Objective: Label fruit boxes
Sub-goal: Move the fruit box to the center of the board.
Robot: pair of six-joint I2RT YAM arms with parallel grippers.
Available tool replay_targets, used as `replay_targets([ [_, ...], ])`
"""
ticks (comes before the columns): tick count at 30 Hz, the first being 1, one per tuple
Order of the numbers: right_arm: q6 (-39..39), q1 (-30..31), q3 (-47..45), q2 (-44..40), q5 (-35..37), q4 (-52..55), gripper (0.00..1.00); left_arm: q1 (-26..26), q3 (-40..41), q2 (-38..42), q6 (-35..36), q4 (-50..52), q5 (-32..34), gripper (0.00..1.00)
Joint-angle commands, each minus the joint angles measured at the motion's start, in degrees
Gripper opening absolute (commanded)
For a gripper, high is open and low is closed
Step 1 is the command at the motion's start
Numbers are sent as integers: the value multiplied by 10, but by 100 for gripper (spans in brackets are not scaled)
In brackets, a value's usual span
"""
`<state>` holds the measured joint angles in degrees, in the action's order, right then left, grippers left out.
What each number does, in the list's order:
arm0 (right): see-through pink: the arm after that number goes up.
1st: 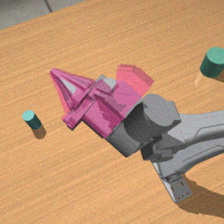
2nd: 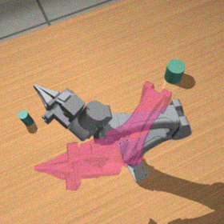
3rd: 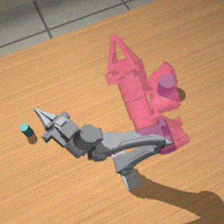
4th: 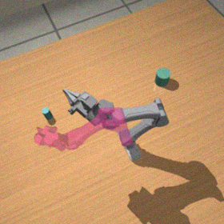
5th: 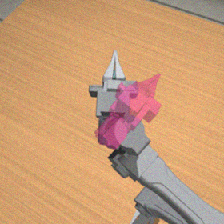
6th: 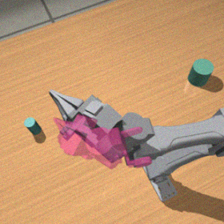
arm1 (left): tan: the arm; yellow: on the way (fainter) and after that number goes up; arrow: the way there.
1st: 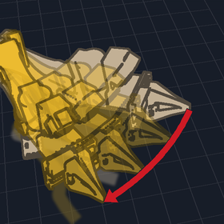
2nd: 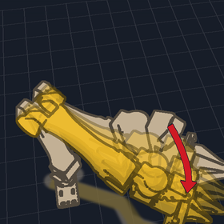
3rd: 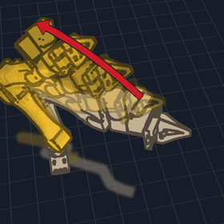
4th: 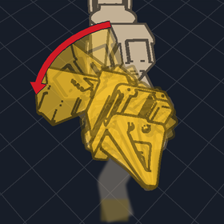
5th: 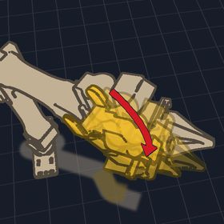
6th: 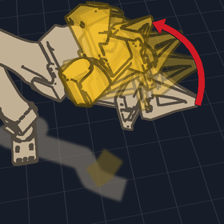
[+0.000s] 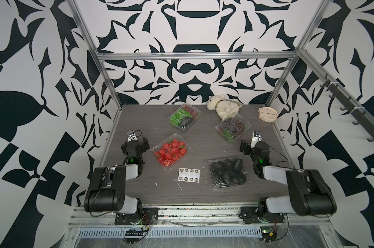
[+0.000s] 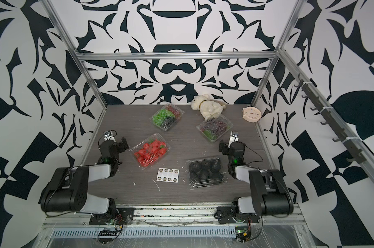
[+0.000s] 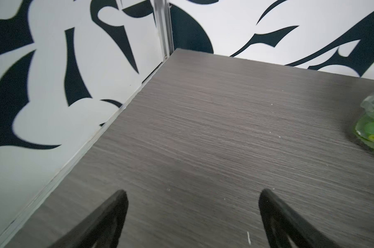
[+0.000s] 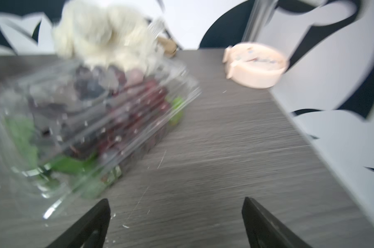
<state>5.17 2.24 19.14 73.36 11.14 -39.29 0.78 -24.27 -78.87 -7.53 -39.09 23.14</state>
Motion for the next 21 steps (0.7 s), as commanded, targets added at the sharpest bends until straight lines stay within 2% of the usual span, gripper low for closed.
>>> replay_targets([
  [1,89,2,40,-111,73,118,100,3,-101,101,-77,218,44,100],
  [4,177,1,62,-198,76,206,100,0,-208,146,-155,402,12,100],
  [6,263,0,71,-249,100,271,100,-2,-257,165,-258,511,55,100],
  [7,279,0,71,-271,87,281,100,-7,-272,174,-331,566,83,100],
  [9,252,1,74,-304,19,286,100,-21,-266,200,-337,562,27,100],
  [11,254,1,83,-322,-59,297,100,-20,-244,240,-362,554,-3,99],
  [13,261,3,110,-323,-118,337,100,-16,-203,288,-368,524,-62,99],
  [16,271,27,149,-306,-172,395,100,23,-166,338,-374,516,-98,100],
  [18,266,76,165,-300,-150,421,100,65,-166,353,-375,544,-97,100],
  [21,247,201,184,-294,-66,441,100,143,-167,353,-382,592,-74,100],
])
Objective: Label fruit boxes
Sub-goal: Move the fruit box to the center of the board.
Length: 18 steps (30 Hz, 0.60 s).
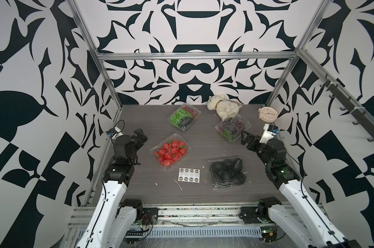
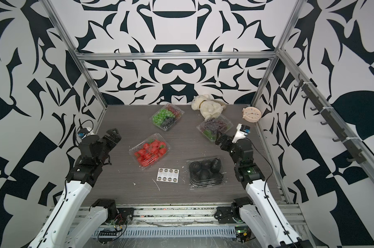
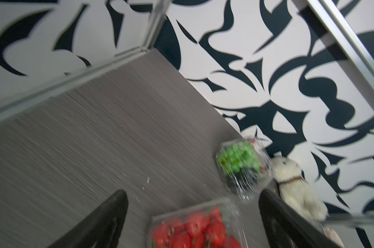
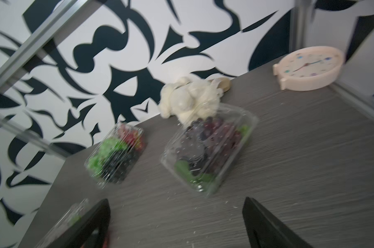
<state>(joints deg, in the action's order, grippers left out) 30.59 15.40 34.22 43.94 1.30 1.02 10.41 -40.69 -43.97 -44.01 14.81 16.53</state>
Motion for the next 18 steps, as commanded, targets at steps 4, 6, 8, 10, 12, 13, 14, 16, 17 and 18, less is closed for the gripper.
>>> replay_targets([
  [4,7,237,62,39,154,60,100,165,-28,-36,-45,138,50,100],
  [6,24,311,79,73,201,72,100,210,-32,-49,-78,168,71,95],
  [8,47,381,92,117,232,74,100,238,-33,-58,-122,198,63,94],
  [10,62,444,107,161,265,72,100,258,-28,-64,-132,207,26,94],
  [12,74,506,124,204,308,71,100,285,-15,-64,-150,207,-3,94],
  [13,83,530,134,226,324,76,100,304,-4,-59,-150,197,-17,91],
  [14,102,544,143,246,329,87,92,326,9,-49,-155,186,-19,87],
  [16,137,548,143,272,304,85,60,363,36,-30,-167,155,-21,81],
  [17,156,549,137,283,291,78,48,377,50,-20,-175,143,-22,80],
  [18,168,549,132,292,278,70,39,384,61,-15,-182,132,-26,78],
])
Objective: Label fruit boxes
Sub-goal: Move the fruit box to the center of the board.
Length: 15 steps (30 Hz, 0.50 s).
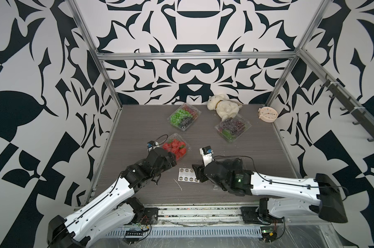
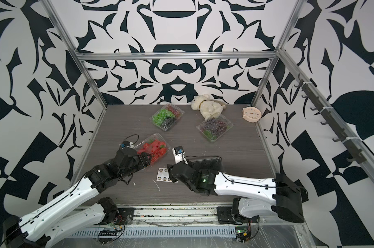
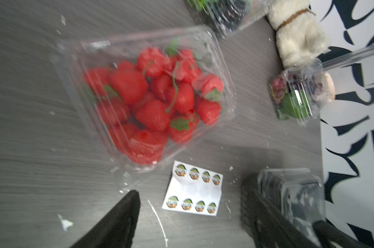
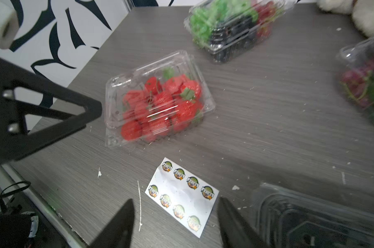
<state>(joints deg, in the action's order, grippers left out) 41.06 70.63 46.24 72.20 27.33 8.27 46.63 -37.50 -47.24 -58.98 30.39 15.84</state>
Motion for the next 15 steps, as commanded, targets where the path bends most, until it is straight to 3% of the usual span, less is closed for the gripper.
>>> replay_targets([
  [1,72,-3,5,21,3,-15,28,27,44,23,-32,-42,-34,71],
  [2,83,-2,3,34,-7,-16,21,30,56,25,-34,-58,-47,66],
  [7,138,-3,-2,96,-16,-2,19,34,111,5,-52,-118,-78,61],
  [10,165,-3,-8,125,-22,-4,12,35,131,-21,-56,-150,-87,59],
  [15,181,-6,-11,163,-29,-3,15,35,149,-62,-59,-180,-87,59],
])
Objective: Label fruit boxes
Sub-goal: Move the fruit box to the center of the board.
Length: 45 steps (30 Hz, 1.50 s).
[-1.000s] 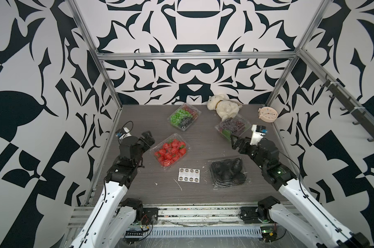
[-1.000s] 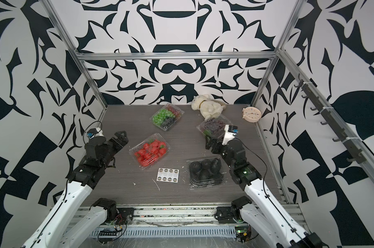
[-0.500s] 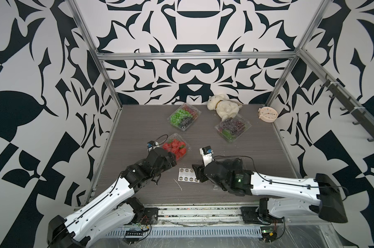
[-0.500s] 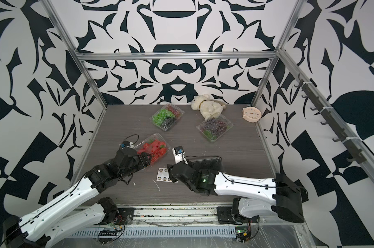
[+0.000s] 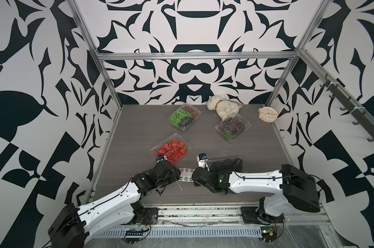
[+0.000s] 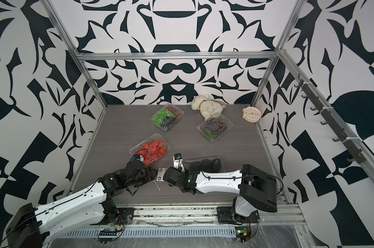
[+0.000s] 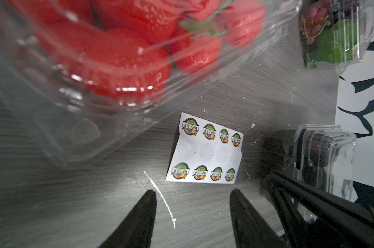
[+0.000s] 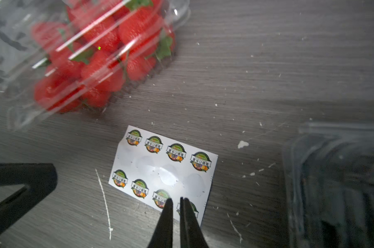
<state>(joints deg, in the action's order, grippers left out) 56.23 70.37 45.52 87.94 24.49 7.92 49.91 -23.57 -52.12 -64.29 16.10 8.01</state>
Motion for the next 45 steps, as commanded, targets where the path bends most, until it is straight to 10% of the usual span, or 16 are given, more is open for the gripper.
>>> replay_targets([
  [1,39,-6,-5,14,-6,1,15,2,13,-22,-5,-44,-10,59],
  [26,71,-24,-3,101,-60,-10,13,2,15,-227,-4,-182,-54,60],
  [45,-34,-29,43,20,-37,68,25,2,25,-121,-8,-129,-32,59],
])
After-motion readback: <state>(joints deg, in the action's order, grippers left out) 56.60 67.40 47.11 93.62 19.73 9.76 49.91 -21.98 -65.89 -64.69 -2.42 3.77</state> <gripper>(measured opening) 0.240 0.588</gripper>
